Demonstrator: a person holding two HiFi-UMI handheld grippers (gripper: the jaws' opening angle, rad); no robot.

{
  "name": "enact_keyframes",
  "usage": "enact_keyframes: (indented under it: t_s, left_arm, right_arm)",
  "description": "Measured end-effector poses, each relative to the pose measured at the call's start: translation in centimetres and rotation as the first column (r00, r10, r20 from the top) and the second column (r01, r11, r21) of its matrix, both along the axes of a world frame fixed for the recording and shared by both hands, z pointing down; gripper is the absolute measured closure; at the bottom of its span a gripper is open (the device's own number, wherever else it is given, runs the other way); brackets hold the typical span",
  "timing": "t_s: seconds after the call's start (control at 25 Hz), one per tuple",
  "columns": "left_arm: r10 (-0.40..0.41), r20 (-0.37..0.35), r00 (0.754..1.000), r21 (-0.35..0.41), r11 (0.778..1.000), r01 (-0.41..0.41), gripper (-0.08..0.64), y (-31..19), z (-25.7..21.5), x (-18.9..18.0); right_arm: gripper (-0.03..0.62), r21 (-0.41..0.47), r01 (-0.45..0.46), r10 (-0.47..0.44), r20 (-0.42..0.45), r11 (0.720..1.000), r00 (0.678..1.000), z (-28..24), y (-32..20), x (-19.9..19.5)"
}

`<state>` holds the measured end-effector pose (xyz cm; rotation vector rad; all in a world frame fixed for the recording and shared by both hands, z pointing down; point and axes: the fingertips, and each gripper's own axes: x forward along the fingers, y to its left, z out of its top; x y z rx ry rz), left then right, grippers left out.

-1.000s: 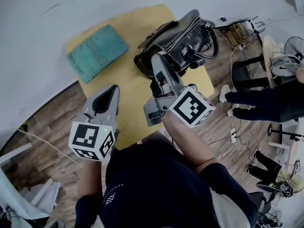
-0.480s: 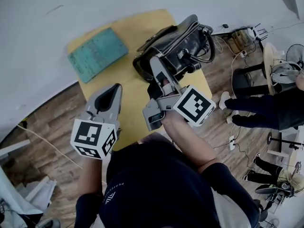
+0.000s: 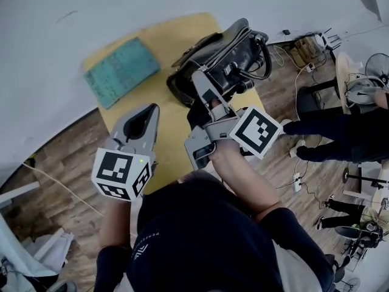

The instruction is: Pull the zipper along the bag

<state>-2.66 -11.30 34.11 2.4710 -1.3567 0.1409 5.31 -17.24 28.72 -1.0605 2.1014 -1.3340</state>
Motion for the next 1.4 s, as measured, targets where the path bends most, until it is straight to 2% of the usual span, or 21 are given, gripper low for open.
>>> enact_keyframes:
  t_s: [0.36, 0.52, 0.8, 1.04, 1.2, 1.4]
  left_arm:
    - [0.029, 0.001, 1.000, 0.021, 0.999, -0.029, 0.541, -0.9, -0.6, 0.7]
    - [0.045, 0.016, 0.999, 0.032, 0.998, -0.045, 0.541, -1.6, -0.8, 1.0]
    - [0.097, 0.024, 0.995, 0.049, 0.994, -0.098, 0.541, -2.2, -1.2, 2.5]
    - [0.151, 0.066, 0.986, 0.073, 0.985, -0.156, 0.541, -3.6, -1.7, 3.2]
    - [0.186, 0.072, 0.980, 0.083, 0.978, -0.192, 0.541, -4.2, -1.7, 3.7]
    - [0.230, 0.058, 0.971, 0.089, 0.968, -0.235, 0.541, -3.8, -1.8, 4.5]
  right_arm:
    - [0.574, -0.044, -0.015, 0.017, 0.061, 0.999, 0.998, -0.8, -0.3, 0.6]
    - [0.574, -0.078, 0.021, -0.014, 0.084, 0.997, 0.996, -0.8, -0.3, 0.7]
    - [0.577, -0.116, 0.093, -0.089, 0.040, 0.989, 0.995, -0.3, 0.3, 0.6]
    - [0.577, -0.130, 0.070, -0.067, 0.026, 0.989, 0.997, -0.4, 0.5, 0.9]
    - [0.578, -0.138, 0.077, -0.084, -0.051, 0.987, 0.995, 0.2, 0.7, 0.9]
    - [0.578, -0.139, 0.059, -0.074, -0.107, 0.989, 0.991, 0.0, 1.1, 1.6]
